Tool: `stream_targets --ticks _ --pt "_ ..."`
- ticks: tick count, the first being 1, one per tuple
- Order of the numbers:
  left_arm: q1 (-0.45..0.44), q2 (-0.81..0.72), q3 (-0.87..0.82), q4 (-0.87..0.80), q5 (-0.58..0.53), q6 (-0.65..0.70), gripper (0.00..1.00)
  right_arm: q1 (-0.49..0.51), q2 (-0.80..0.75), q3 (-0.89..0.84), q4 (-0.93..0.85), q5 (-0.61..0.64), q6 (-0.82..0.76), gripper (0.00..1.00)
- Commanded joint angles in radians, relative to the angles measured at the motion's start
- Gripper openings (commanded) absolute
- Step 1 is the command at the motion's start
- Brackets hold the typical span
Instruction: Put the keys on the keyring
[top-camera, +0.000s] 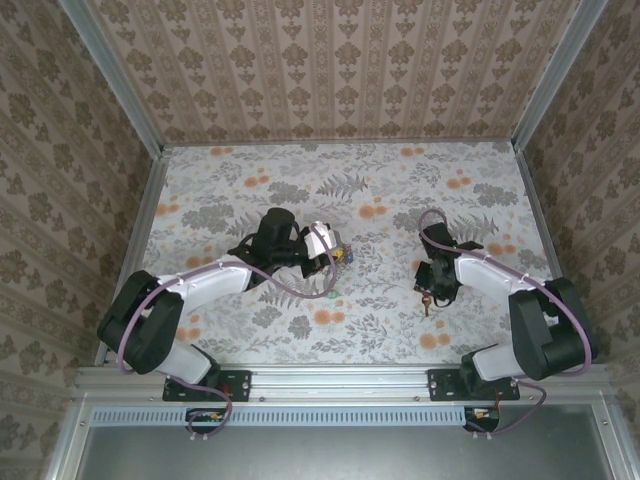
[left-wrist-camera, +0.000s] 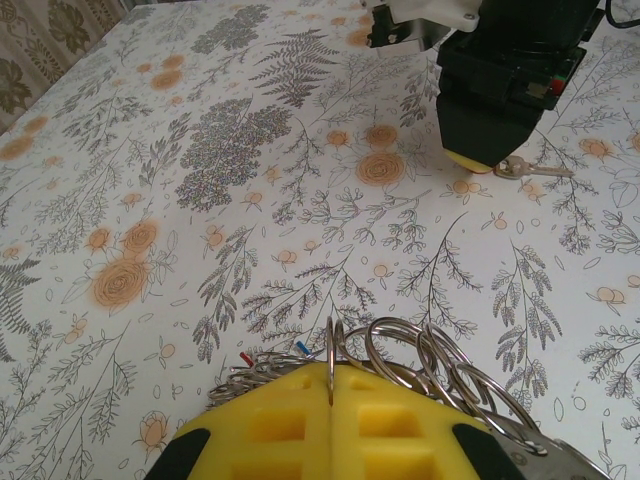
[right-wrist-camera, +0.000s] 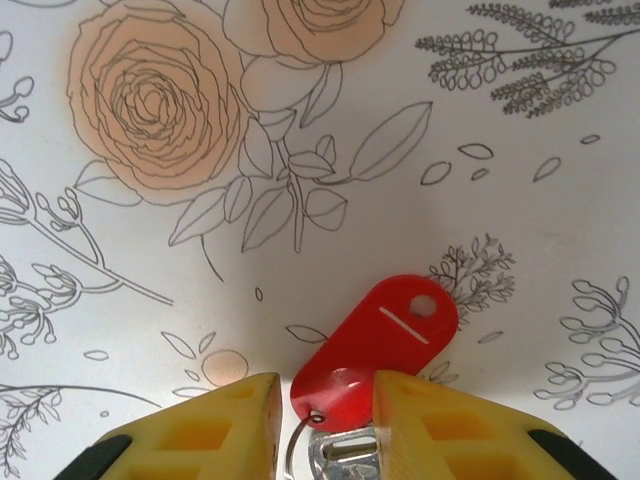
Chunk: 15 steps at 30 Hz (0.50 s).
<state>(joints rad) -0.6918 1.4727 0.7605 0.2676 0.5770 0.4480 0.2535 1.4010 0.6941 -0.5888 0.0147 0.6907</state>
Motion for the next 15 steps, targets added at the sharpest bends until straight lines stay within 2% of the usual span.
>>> stream_targets --ticks 1,8,15 --pt "0.008 -0.001 0.04 -0.003 0.029 0.002 0.0 0.008 -0.042 0.038 -0.086 0.023 -0.024 0.33" --pt "0.009 -0.004 0.042 -0.008 0.024 0.006 0.0 0.074 -0.017 0.095 -0.147 0.059 -0.046 0.35" --pt "0.008 -0.006 0.042 -0.013 0.024 0.006 0.0 0.134 0.117 0.164 -0.225 0.151 -0.06 0.33"
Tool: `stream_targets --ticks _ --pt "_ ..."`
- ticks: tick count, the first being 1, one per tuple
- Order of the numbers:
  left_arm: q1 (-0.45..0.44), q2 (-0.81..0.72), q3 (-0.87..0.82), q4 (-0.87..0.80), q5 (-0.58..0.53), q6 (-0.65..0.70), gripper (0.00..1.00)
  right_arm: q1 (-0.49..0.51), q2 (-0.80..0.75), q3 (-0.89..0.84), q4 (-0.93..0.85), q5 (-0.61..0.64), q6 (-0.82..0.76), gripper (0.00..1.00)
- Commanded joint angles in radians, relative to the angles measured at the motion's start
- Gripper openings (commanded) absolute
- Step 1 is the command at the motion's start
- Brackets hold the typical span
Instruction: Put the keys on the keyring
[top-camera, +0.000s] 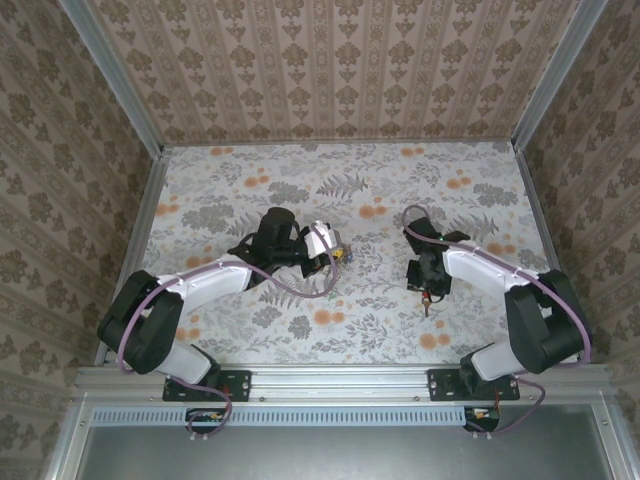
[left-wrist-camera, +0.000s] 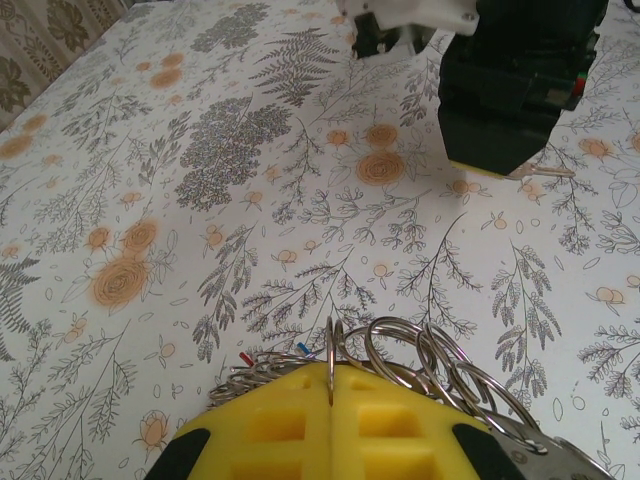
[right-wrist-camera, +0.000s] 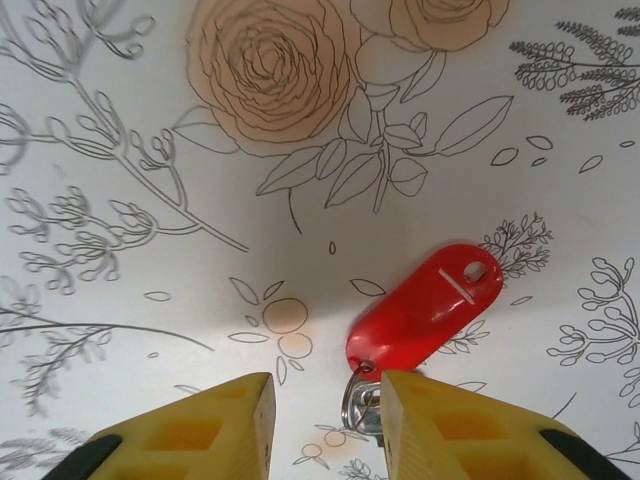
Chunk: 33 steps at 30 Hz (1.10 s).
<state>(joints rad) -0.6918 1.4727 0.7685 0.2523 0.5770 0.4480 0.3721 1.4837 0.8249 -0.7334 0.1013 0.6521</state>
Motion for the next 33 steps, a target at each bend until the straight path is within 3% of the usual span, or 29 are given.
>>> stream_targets --ticks 1,12,33 --pt "0.009 -0.006 0.035 0.002 0.024 0.007 0.0 0.02 0.049 0.04 -0.081 0.059 -0.024 0.33" --pt "0.011 -0.013 0.034 -0.005 0.02 0.01 0.0 0.045 0.098 0.068 -0.094 0.094 -0.037 0.25" --pt "0.016 -0.009 0.041 -0.016 0.024 0.017 0.0 0.047 0.099 0.067 -0.124 0.093 -0.044 0.17"
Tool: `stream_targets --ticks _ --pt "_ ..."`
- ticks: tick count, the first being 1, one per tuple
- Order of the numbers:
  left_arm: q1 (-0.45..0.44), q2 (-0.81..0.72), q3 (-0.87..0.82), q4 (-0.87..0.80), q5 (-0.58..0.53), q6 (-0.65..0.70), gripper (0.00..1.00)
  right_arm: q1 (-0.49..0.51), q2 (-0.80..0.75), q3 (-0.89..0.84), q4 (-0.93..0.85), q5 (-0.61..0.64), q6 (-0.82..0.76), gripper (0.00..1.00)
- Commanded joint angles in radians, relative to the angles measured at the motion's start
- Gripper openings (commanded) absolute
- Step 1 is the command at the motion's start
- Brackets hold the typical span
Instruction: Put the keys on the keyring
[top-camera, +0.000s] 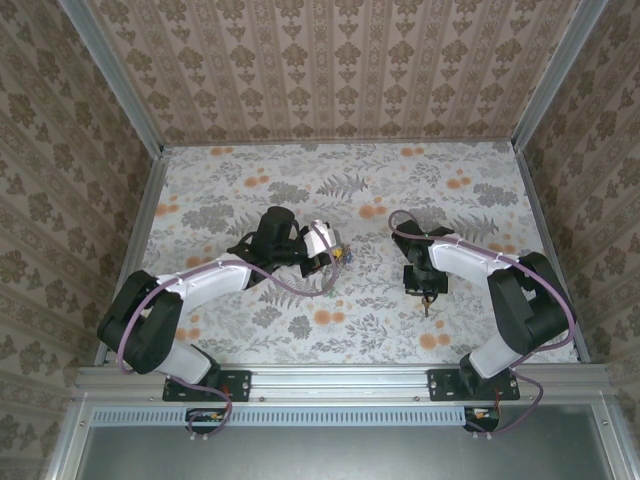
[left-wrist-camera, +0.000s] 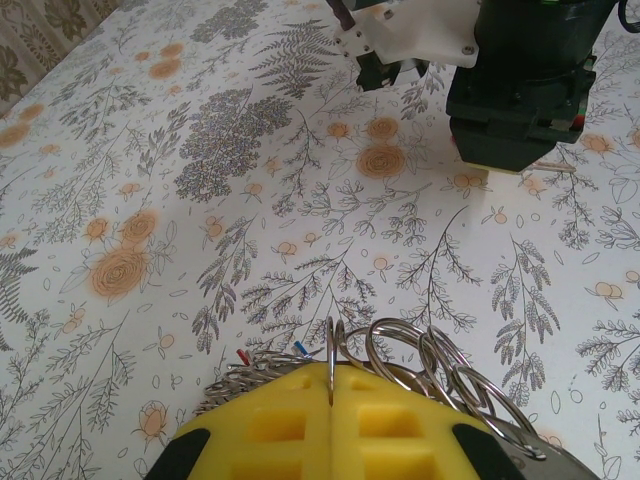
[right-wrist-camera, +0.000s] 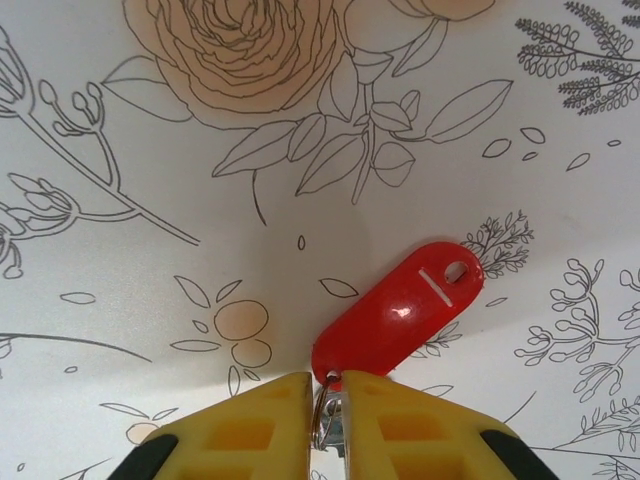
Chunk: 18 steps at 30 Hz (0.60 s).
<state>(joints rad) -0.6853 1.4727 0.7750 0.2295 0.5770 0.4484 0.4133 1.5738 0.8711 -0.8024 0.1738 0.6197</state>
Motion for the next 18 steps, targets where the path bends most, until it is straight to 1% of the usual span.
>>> stream_targets --ticks 1,6,14,18 --pt "0.009 -0.009 0.034 0.005 0.024 0.016 0.0 0.006 0.009 0.022 -0.056 0.022 -0.01 0.17" --pt "0.009 -0.006 0.039 0.005 0.027 0.018 0.0 0.007 0.007 0.022 -0.055 0.023 -0.011 0.18" --pt "0.01 -0.005 0.041 -0.003 0.027 0.018 0.0 0.008 0.012 0.021 -0.048 0.012 -0.02 0.13" --pt "0.01 -0.007 0.041 -0.004 0.026 0.017 0.0 0.007 0.012 0.019 -0.049 0.013 -0.019 0.14"
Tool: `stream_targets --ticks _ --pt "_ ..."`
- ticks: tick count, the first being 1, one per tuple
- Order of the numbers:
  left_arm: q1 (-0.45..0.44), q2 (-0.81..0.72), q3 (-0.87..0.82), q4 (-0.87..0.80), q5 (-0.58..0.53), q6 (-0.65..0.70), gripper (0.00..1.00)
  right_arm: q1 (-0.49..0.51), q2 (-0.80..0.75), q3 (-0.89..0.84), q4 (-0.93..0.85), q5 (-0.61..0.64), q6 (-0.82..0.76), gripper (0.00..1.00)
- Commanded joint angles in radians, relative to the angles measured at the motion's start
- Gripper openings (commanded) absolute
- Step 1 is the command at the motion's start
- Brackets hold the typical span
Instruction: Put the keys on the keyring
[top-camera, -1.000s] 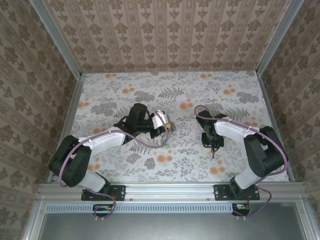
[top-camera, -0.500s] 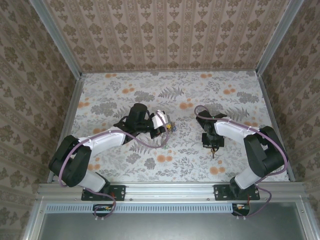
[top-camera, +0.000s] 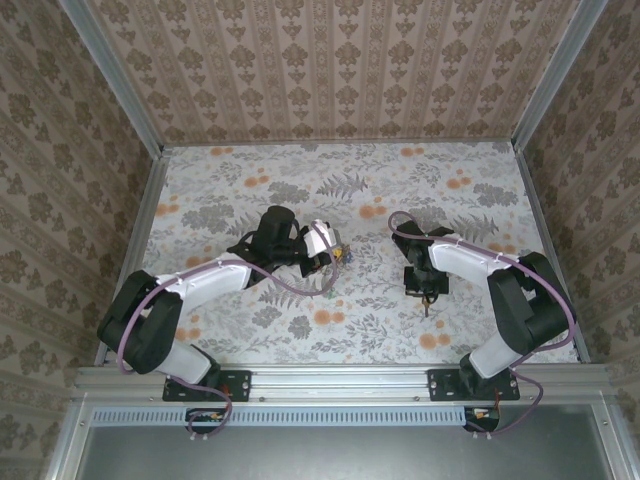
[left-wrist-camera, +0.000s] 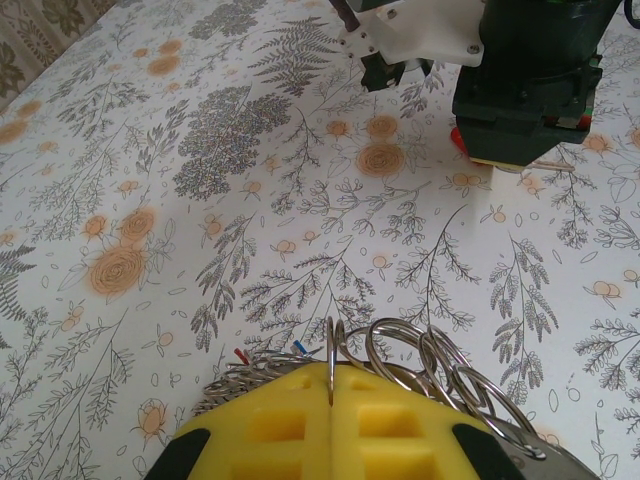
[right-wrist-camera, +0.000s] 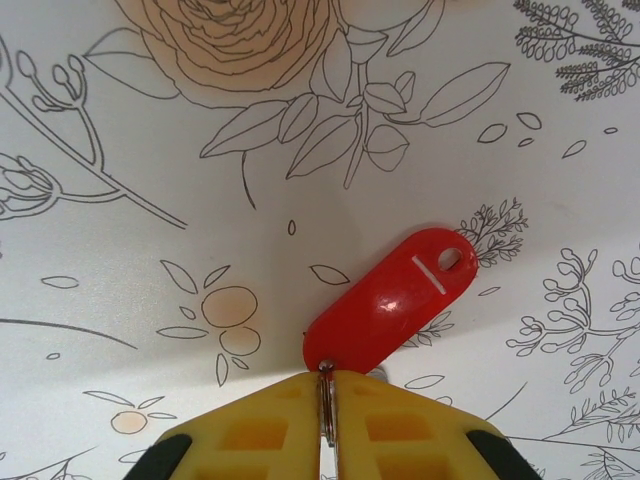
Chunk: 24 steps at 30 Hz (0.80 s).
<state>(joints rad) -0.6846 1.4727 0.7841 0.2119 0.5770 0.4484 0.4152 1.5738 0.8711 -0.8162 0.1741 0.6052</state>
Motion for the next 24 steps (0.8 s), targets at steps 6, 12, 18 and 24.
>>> stream_targets --ticks 6,12,18,24 --pt "0.011 -0.007 0.034 0.013 0.029 0.019 0.0 0.006 0.014 0.019 -0.037 0.008 -0.006 0.13" --pt "0.01 -0.006 0.033 0.012 0.03 0.019 0.0 0.006 0.015 0.02 -0.043 0.007 -0.008 0.14" --pt "0.01 -0.007 0.034 0.01 0.029 0.021 0.0 0.005 0.019 0.025 -0.053 -0.001 -0.01 0.15" --pt "0.01 -0.008 0.034 0.009 0.029 0.022 0.0 0.007 0.002 0.027 -0.052 0.007 -0.012 0.12"
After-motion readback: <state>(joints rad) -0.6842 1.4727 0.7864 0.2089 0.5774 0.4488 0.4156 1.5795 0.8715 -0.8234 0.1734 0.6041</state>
